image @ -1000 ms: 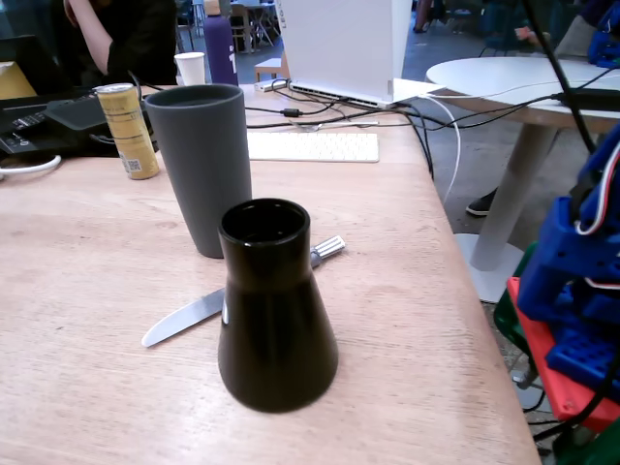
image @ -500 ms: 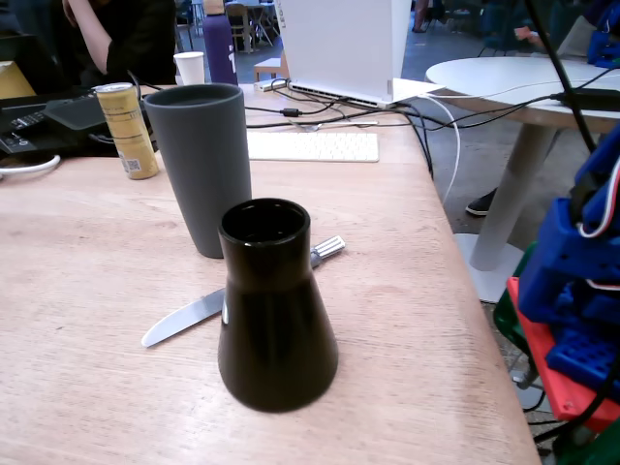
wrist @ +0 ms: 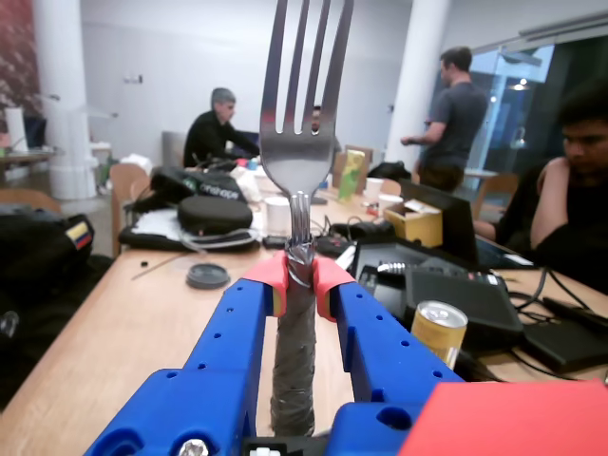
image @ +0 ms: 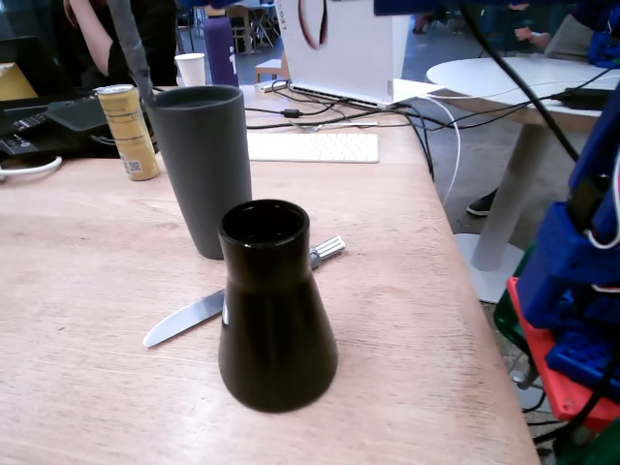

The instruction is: Grab the fork and place it in gray glass

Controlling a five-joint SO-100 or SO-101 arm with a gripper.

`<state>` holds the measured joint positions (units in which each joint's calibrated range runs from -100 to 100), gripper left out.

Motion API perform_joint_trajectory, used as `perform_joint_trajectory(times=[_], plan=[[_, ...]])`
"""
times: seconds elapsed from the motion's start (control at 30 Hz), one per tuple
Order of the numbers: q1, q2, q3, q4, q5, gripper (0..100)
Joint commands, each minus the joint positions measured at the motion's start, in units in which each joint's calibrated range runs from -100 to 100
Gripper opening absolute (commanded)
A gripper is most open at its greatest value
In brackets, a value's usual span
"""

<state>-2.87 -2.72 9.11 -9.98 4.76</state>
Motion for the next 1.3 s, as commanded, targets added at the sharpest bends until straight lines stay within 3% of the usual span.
perform_joint_trajectory(times=[0.0,0.47,0.8,0.9,1.23,1.27], plan=[[-0.2,-4.1,4.0,0.0,0.2,0],[2.0,-8.9,1.8,-5.8,0.6,0],[2.4,-14.8,17.8,-5.0,0.6,0],[9.5,-14.0,18.9,-4.8,0.6,0],[9.5,-8.6,21.9,-4.6,0.5,0],[9.5,-8.7,23.3,-4.6,0.5,4]])
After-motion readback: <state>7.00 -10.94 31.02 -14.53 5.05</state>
